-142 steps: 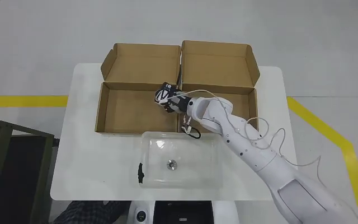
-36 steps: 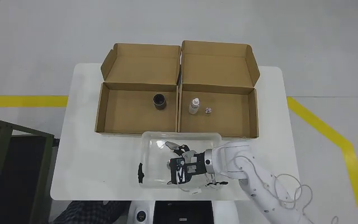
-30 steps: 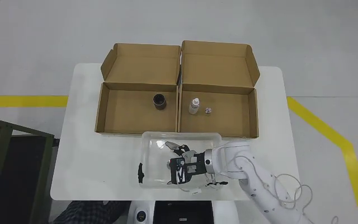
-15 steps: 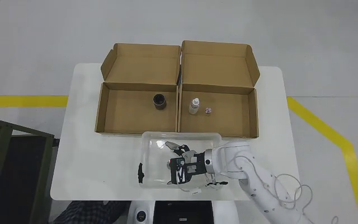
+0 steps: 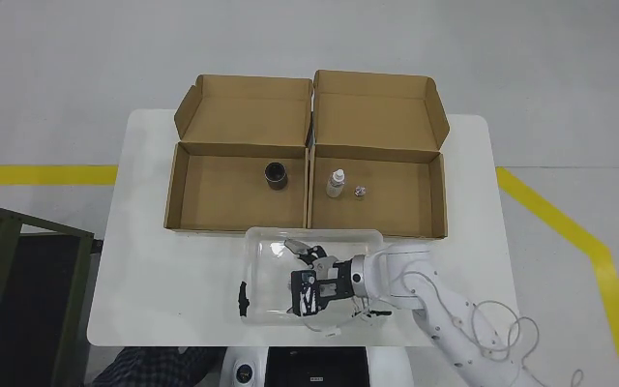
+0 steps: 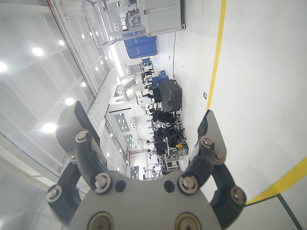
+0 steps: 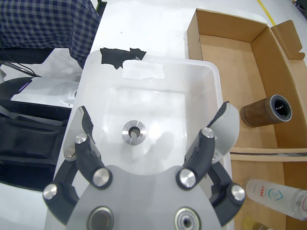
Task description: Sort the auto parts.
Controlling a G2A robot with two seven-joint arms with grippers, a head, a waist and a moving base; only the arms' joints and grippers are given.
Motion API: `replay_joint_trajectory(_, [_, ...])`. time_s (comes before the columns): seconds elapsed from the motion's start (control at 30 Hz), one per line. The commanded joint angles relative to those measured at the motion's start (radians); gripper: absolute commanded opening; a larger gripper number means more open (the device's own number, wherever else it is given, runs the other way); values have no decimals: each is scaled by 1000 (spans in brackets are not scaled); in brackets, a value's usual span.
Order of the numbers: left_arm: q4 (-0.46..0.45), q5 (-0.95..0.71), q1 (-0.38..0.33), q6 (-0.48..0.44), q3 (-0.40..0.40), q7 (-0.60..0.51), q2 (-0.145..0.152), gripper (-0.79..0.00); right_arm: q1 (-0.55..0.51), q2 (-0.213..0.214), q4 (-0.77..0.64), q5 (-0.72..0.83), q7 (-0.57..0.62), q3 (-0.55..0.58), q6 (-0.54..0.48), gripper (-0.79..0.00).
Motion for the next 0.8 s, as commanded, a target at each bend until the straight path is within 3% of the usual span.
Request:
replay_joint_trajectory(0.0, [0,0,0,0,0,0,0,0,13,-1,2,-15,1,-13,-6,0])
replay_joint_trajectory(0.37, [0,0,0,0,0,0,0,0,32,5,40,-39,-4,-29,3,0])
replay_joint_trajectory(0.43, [0,0,0,0,0,0,0,0,29,8,44,-45,0,-25,3,-58])
replay_joint_trajectory(0.6, [0,0,0,0,0,0,0,0,19,16,51,-56,9,-16,5,-12])
replay_joint_trajectory(0.77, [0,0,0,0,0,0,0,0,16,21,62,-70,12,-17,4,-80])
